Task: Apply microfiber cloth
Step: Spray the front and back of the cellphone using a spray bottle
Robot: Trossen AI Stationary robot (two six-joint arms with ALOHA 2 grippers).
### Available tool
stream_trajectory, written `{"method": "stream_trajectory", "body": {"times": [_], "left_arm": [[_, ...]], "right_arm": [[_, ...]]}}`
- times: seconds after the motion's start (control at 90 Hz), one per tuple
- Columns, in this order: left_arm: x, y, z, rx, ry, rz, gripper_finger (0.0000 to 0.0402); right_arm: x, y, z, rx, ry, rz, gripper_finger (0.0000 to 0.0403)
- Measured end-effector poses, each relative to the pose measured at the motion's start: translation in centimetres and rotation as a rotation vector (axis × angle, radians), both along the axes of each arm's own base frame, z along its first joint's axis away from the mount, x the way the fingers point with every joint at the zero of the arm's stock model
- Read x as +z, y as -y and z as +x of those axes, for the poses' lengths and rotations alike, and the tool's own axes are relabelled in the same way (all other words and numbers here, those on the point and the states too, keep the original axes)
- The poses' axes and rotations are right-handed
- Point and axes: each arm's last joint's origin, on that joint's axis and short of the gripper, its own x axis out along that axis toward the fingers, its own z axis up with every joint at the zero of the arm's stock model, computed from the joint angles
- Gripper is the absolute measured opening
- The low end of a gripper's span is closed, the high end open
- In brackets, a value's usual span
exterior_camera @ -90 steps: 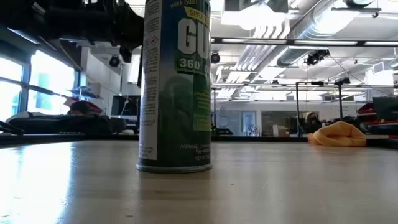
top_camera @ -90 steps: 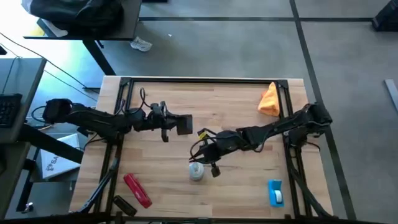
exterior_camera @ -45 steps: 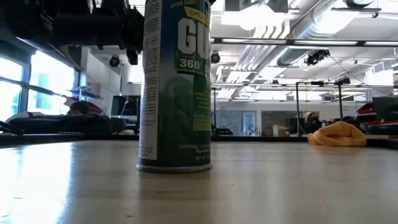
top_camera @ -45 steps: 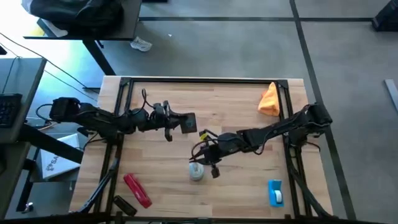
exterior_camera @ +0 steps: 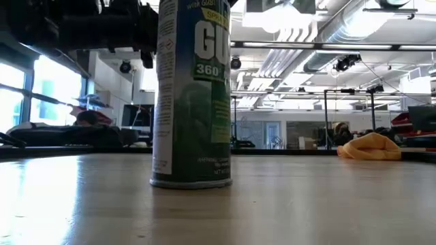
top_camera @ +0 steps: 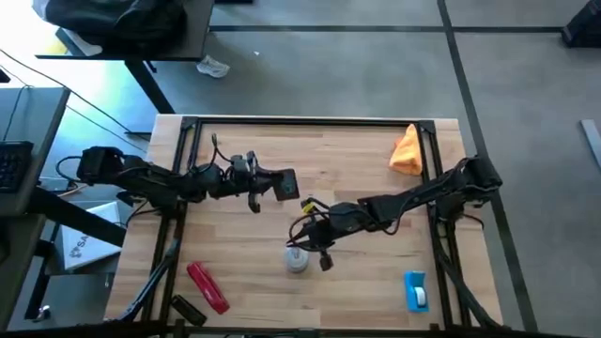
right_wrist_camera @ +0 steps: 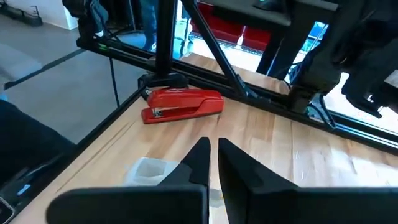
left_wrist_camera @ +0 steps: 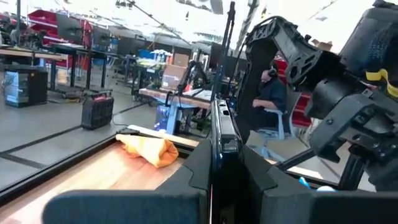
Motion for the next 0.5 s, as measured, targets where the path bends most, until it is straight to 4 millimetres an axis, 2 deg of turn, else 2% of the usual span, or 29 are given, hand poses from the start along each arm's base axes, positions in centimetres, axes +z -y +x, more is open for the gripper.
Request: {"method": "stream_trajectory", "body": {"times": [0.133,0.5], "left_arm": [[-0.01,0.01,0.00,-0.002,-0.001,0.001,0.0015],[-0.01,0.02,0.00,-0.006,-0.001,0.001,0.0015]], "right_arm": [[0.45,-0.24,0.06,-0.015,0.023,-0.015,0.0000],[-0.12,-0.27,-0.19,-0.062,-0.049,-0.018,0.0000]]}}
